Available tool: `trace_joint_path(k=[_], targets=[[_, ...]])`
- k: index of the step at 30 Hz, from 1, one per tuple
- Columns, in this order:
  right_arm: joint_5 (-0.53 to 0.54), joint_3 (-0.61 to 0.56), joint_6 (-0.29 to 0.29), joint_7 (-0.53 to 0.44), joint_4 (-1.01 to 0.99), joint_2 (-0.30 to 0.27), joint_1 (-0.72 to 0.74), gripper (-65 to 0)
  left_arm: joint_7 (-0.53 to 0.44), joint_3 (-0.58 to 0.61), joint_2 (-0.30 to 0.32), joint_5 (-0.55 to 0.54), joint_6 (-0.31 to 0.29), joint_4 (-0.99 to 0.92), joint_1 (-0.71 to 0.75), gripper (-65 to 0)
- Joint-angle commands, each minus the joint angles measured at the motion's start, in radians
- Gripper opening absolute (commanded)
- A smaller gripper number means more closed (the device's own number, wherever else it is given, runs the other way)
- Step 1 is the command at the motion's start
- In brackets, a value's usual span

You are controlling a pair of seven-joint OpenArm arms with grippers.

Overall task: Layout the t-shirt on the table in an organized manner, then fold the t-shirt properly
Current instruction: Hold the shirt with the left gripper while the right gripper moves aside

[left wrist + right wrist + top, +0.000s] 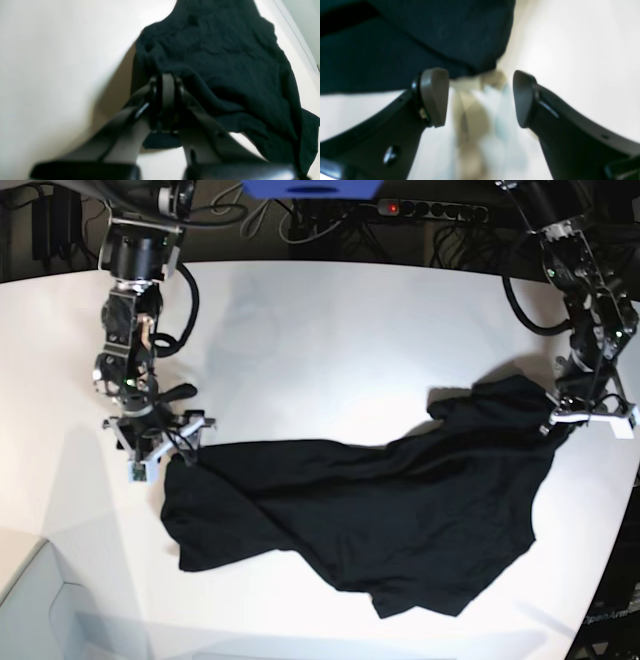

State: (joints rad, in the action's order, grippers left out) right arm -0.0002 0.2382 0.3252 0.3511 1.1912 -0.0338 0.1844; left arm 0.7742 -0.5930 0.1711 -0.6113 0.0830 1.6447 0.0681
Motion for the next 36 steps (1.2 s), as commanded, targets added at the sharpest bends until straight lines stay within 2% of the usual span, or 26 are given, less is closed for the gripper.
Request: trace_joint_path(k=[1, 5, 10, 13, 23, 29, 31, 34, 36], targets=[[0.006, -0.001, 0.002, -0.024, 0.0, -0.007, 0.03, -24.7, -0.02, -0.002, 0.017, -0.008, -0.002, 0.015, -0.015, -64.7], [0.006, -0.001, 0.002, -0.024, -0.055, -0.007, 0.053, -25.6, -0.025, -0.002, 0.017, -0.012, -0.002, 0.015, -0.001, -64.7], [0.006, -0.001, 0.005, -0.024, -0.066, -0.002, 0.048, -34.3, -0.025, -0.003, 0.018, -0.012, -0.002, 0.01, 0.002, -64.7], [0.006, -0.001, 0.007, -0.02, -0.061, -0.002, 0.031, -36.7, -0.025, -0.003, 0.018, -0.012, -0.002, 0.01, 0.003, -64.7], [0.006, -0.001, 0.007, -0.024, -0.05, -0.001, -0.007, -28.4, -0.026, -0.003, 0.017, -0.009, -0.002, 0.01, -0.003, -64.7], [0.006, -0.001, 0.009, -0.024, -0.049, -0.001, -0.027, -28.2, -0.026, -0.003, 0.014, -0.009, -0.002, 0.01, -0.003, -64.7], [0.006, -0.003, 0.009, -0.024, -0.052, -0.001, -0.027, -30.7, -0.026, -0.003, 0.014, -0.008, -0.002, 0.01, -0.004, -64.7], [0.006, -0.003, 0.012, -0.024, -0.052, -0.001, -0.027, -41.5, -0.026, -0.003, 0.014, -0.011, -0.002, 0.01, -0.004, -64.7], [0.006, -0.003, 0.053, -0.024, -0.052, -0.001, -0.027, -47.6, -0.026, -0.003, 0.014, -0.011, -0.002, 0.01, -0.004, -64.7]])
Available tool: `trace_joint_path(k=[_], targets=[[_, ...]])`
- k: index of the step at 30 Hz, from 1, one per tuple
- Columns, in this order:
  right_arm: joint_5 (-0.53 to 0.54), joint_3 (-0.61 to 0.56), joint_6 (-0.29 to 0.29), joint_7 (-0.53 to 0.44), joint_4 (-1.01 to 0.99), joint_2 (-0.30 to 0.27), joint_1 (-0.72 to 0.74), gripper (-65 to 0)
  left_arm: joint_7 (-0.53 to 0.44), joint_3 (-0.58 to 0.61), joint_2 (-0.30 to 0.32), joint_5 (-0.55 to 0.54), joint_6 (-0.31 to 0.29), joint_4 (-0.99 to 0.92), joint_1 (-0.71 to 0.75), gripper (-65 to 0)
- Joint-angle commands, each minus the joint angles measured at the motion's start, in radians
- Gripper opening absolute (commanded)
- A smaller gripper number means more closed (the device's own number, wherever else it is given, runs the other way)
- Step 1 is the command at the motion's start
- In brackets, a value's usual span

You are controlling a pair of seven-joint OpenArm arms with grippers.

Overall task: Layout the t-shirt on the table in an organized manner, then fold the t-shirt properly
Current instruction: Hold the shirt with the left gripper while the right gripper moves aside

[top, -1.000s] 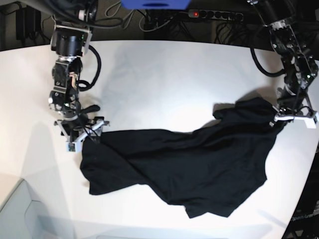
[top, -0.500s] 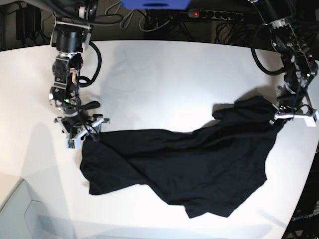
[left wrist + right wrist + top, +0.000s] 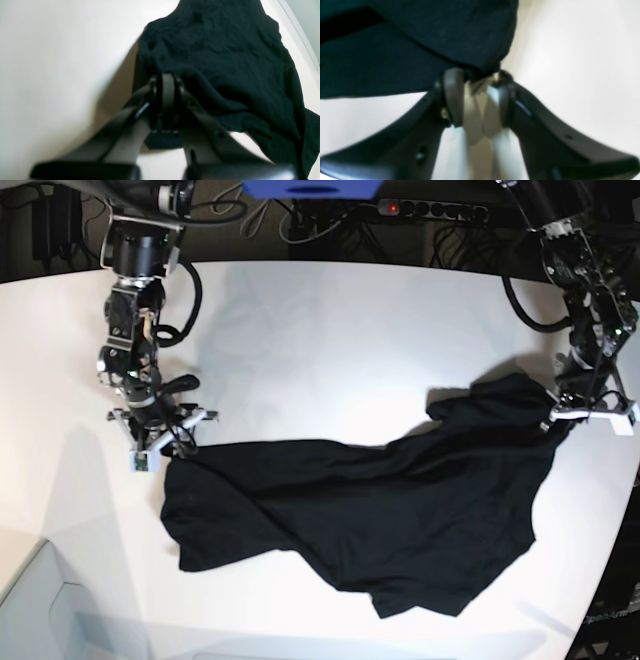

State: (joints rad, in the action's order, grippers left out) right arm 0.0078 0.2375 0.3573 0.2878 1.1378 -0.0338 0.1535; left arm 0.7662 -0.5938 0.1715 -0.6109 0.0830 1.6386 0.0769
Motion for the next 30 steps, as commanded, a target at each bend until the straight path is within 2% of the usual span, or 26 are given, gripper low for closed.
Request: trace_joint_path(k=[1, 3, 8, 15, 22, 30], targets=[[-0.002, 0.0, 0.044, 0.04, 0.002, -0.001, 0.005, -49.9, -0.018, -0.002, 0.013, -0.008, -0.002, 0.016, -0.013, -64.7], [-0.002, 0.0, 0.075, 0.04, 0.006, -0.001, 0.007, -53.3, -0.018, -0.002, 0.013, -0.013, -0.002, 0.016, -0.013, -64.7], [-0.002, 0.003, 0.079, 0.044, 0.032, -0.001, 0.004, -65.0, -0.018, -0.002, 0.013, -0.013, -0.002, 0.022, -0.013, -64.7], [-0.002, 0.004, 0.081, 0.044, 0.101, -0.007, -0.018, -65.0, -0.018, -0.002, 0.015, -0.014, -0.002, 0.027, -0.013, -64.7], [-0.002, 0.004, 0.081, 0.046, 0.315, -0.002, -0.099, -65.0, -0.015, -0.002, 0.012, -0.014, -0.002, 0.128, -0.006, -64.7], [-0.002, 0.0, 0.078, 0.123, 0.351, -0.002, -0.094, -65.0, -0.015, -0.002, 0.01, -0.014, -0.002, 0.15, -0.006, -64.7]])
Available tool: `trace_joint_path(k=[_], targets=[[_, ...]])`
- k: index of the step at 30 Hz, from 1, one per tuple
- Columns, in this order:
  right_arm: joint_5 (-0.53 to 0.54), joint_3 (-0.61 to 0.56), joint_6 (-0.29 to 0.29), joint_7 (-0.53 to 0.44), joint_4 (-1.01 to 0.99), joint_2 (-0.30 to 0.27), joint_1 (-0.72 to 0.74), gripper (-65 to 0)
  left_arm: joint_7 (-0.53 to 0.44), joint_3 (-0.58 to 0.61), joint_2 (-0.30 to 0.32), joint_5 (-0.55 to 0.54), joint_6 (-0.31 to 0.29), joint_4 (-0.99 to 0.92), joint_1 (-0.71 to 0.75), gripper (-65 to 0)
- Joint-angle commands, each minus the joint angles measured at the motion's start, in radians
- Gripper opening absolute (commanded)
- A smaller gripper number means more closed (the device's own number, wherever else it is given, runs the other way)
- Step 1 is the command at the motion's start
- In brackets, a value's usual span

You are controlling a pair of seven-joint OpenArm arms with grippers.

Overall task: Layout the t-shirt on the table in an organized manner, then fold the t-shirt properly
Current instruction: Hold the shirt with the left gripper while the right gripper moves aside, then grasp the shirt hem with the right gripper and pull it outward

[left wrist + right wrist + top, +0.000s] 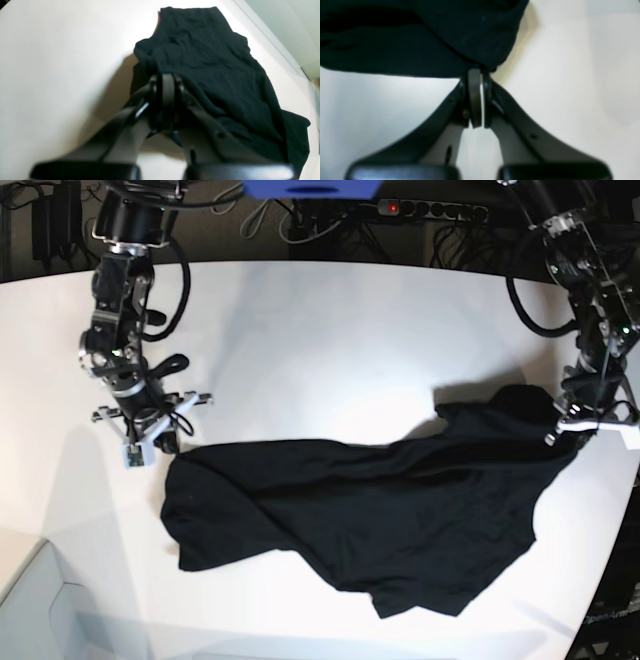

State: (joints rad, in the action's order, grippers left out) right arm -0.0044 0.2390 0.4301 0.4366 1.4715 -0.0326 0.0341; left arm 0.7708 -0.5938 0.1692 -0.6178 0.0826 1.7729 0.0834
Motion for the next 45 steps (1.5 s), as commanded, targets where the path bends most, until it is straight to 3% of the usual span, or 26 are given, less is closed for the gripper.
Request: trace_joint_path(k=[1, 11, 14, 37, 45], targets=[[0.01, -0.002, 0.005, -0.014, 0.016, -0.003, 0.034, -64.2, -0.021, -0.002, 0.013, -0.007, -0.002, 0.015, -0.012, -64.7], [0.007, -0.002, 0.005, 0.024, -0.065, -0.005, 0.091, -32.3, -0.02, -0.002, 0.013, -0.007, -0.002, 0.015, -0.01, -64.7], [0.007, -0.002, 0.005, 0.021, -0.133, -0.01, 0.119, -28.2, -0.021, -0.002, 0.013, -0.007, -0.002, 0.0, -0.01, -64.7], [0.005, 0.003, 0.005, 0.018, -0.257, -0.026, 0.226, -28.5, -0.021, -0.002, 0.013, -0.006, -0.002, -0.012, -0.018, -64.7], [0.005, 0.003, 0.005, 0.018, -0.272, -0.025, 0.254, -49.1, -0.021, -0.002, 0.013, -0.004, -0.002, -0.021, -0.018, -64.7]])
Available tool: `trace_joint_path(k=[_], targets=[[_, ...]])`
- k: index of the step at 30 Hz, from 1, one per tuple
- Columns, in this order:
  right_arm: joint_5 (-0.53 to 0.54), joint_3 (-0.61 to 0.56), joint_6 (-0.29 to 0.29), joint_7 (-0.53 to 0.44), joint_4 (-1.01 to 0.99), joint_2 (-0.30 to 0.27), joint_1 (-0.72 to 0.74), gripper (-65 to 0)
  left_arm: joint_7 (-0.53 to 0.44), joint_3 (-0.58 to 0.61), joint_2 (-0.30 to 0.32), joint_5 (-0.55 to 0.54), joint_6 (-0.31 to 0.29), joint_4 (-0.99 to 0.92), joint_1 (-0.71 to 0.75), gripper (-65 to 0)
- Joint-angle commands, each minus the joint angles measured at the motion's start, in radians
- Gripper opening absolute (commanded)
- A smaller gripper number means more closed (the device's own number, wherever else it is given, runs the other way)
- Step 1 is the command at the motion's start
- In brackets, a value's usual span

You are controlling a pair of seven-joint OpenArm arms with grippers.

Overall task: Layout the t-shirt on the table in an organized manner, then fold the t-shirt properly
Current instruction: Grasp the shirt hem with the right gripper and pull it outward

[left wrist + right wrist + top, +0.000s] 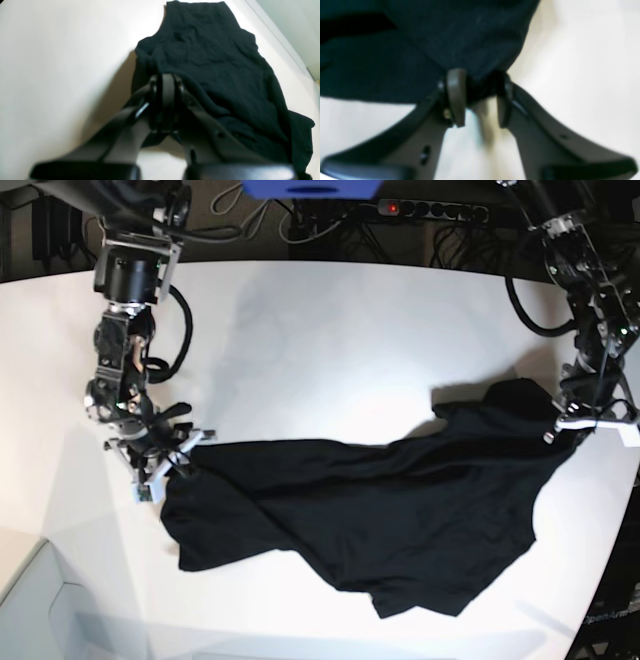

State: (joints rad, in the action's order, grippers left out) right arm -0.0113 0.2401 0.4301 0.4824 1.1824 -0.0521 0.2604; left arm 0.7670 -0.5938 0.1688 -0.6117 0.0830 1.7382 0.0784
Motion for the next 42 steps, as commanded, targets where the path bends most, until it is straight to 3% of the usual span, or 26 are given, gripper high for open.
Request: trace_joint_path(k=[1, 6, 15, 23, 31, 34, 39, 42], targets=[[0.012, 0.002, 0.003, -0.027, 0.017, -0.005, 0.03, -51.5, -0.017, -0.002, 0.013, -0.01, -0.002, 0.009, -0.013, -64.7], [0.012, 0.002, 0.003, -0.027, 0.021, -0.005, 0.033, -65.0, -0.017, -0.002, 0.013, -0.012, -0.002, -0.001, -0.013, -64.7], [0.014, 0.002, 0.003, -0.027, 0.023, -0.024, 0.101, -65.0, -0.019, -0.002, 0.019, -0.012, -0.002, 0.001, -0.012, -64.7], [0.012, 0.0, 0.003, -0.027, 0.004, -0.027, 0.339, -65.0, -0.017, -0.002, 0.021, -0.006, -0.002, 0.004, 0.008, -64.7], [0.012, 0.0, 0.002, -0.075, -0.332, -0.044, 0.626, -65.0, -0.008, -0.002, 0.021, -0.012, -0.002, 0.015, 0.01, -64.7], [0.012, -0.005, 0.002, -0.141, -0.448, -0.048, 0.663, -56.1, -0.008, -0.002, 0.021, -0.014, -0.002, 0.015, 0.011, -64.7], [0.012, 0.0, 0.002, -0.15, -0.459, -0.061, 0.649, -29.0, -0.008, -0.002, 0.021, -0.014, -0.002, 0.012, 0.01, -64.7], [0.012, -0.002, 0.003, -0.141, -0.419, -0.067, 0.586, -18.4, -0.008, -0.002, 0.021, -0.014, -0.002, 0.013, 0.007, -64.7]])
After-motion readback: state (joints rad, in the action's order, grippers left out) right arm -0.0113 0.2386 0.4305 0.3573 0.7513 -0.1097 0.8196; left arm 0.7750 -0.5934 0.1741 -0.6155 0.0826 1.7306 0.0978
